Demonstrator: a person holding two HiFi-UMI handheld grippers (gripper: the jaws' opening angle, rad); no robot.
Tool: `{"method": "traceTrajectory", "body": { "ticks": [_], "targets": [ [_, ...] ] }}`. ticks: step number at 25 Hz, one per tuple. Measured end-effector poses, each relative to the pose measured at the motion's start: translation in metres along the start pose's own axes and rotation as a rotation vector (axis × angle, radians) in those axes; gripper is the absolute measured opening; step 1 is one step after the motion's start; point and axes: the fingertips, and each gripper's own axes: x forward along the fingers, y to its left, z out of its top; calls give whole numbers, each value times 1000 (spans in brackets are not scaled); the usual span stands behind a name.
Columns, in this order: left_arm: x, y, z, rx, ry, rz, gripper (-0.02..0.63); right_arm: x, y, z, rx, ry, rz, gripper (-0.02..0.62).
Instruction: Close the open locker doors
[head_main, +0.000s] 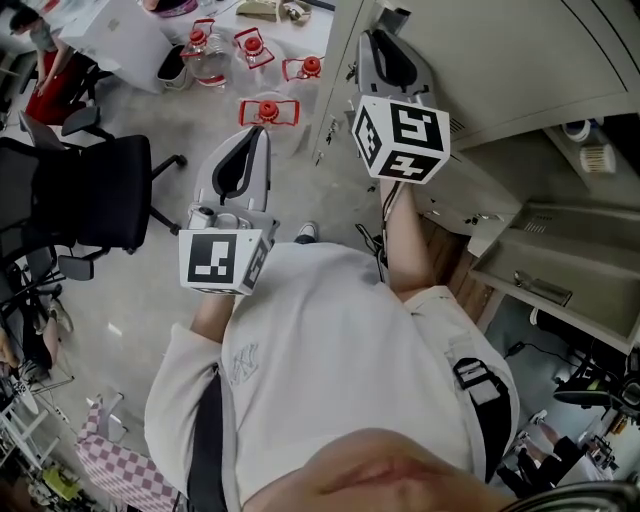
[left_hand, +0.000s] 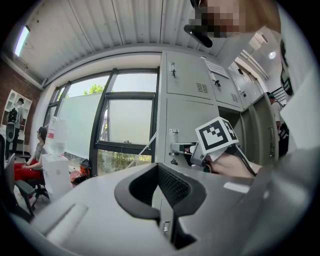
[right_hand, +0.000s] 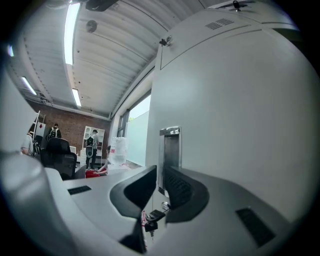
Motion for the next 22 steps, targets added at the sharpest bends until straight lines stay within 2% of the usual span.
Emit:
{"method": "traceTrajectory", "body": {
  "ticks": [5, 9, 11, 16, 22],
  "targets": [
    [-5, -8, 6, -3, -11, -23, 2, -28, 6, 13, 22, -46, 8, 25],
    [-1, -34, 14, -5, -24, -96, 2, -82, 20, 33, 81, -135, 97, 24],
    [3, -53, 17, -3, -30, -150, 2, -111, 19, 36, 109, -140, 105, 23],
    [14, -121, 18, -3, -27, -352, 2, -186, -13, 34, 134, -139, -22, 23],
    [8, -217, 22, 6, -40, -565, 2, -270, -36, 25, 132, -116, -135, 22]
  ]
}}
